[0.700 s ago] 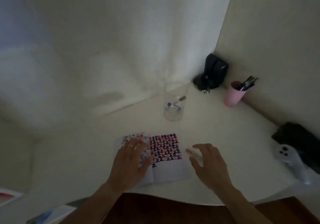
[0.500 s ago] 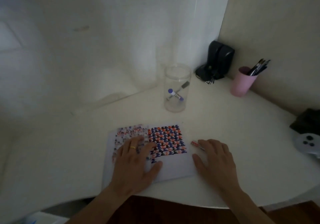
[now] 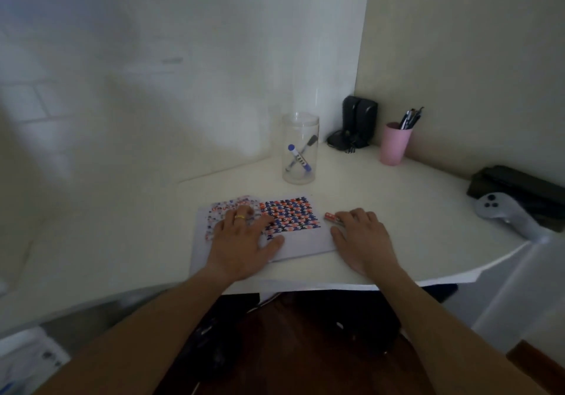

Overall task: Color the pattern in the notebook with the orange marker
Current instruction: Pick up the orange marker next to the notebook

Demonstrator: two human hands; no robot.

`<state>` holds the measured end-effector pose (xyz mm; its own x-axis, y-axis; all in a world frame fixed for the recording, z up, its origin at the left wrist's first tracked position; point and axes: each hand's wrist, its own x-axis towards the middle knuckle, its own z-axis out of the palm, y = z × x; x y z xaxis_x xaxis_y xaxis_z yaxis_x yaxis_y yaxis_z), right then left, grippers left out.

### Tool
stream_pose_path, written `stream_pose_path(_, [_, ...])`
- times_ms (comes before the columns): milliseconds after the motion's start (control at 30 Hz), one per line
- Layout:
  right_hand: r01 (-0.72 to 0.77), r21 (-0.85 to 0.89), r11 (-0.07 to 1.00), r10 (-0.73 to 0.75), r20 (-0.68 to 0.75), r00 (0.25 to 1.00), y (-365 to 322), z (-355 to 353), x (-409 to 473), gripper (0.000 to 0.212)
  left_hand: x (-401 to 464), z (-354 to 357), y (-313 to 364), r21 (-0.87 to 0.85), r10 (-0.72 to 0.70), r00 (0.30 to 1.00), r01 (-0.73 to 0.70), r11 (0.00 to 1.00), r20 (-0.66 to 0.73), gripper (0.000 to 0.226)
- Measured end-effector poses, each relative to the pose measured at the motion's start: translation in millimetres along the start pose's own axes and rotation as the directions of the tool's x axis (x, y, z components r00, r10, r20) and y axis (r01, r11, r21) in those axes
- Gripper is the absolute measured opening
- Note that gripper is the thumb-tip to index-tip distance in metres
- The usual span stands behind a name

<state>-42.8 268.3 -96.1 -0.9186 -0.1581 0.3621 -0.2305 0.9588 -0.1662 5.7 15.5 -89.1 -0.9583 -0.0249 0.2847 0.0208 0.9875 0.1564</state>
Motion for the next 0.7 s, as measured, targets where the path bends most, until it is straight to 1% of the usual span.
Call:
stream_pose_path(67, [0.009, 0.018, 1.0, -0.009, -0.012, 1.0, -1.9, -3.7, -3.2, 0.051, -3.7, -5.5, 4.3, -0.016, -0.008, 1.0, 0.008, 1.0, 0.001, 0.059])
stream_pose_path(167, [0.002, 0.029, 1.0, -0.001, -0.011, 1.0, -2.0, -7.8, -4.9, 0.039, -9.2, -13.2, 10.4, -0.027, -0.01, 1.0, 0.01, 1.0, -0.003, 0.056])
stream_pose_path(333, [-0.017, 0.031, 0.999, 0.018, -0.047, 0.999, 0.4, -3.6, -1.4, 0.032, -9.9, -17.1, 10.7, -0.025, -0.006, 1.0, 0.006, 1.0, 0.005, 0.05])
stream_pose_path(433, [-0.011, 0.067, 0.998, 0.015, -0.066, 0.998, 4.1, 0.0, 0.7, 0.028, -8.8, -12.5, 10.1, -0.018, 0.003, 1.0, -0.003, 1.0, -0.021, 0.051])
stream_pose_path(533, [0.001, 0.121, 0.993, 0.009, -0.089, 0.996, 7.9, 1.6, 1.7, 0.025, -4.7, -4.9, 5.5, -0.01, 0.021, 0.996, -0.022, 1.0, -0.084, 0.051])
stream_pose_path(600, [0.048, 0.14, 0.989, -0.026, -0.154, 0.988, 9.5, 1.5, 2.5, 0.02, -1.8, 0.7, 1.2, -0.016, 0.026, 0.993, -0.028, 0.999, -0.113, 0.05])
stream_pose_path(700, [0.144, 0.139, 0.98, -0.1, -0.285, 0.953, 3.3, -6.1, 11.4, 0.018, 1.7, 3.6, -1.7, -0.012, 0.027, 0.997, -0.028, 1.0, -0.076, 0.052])
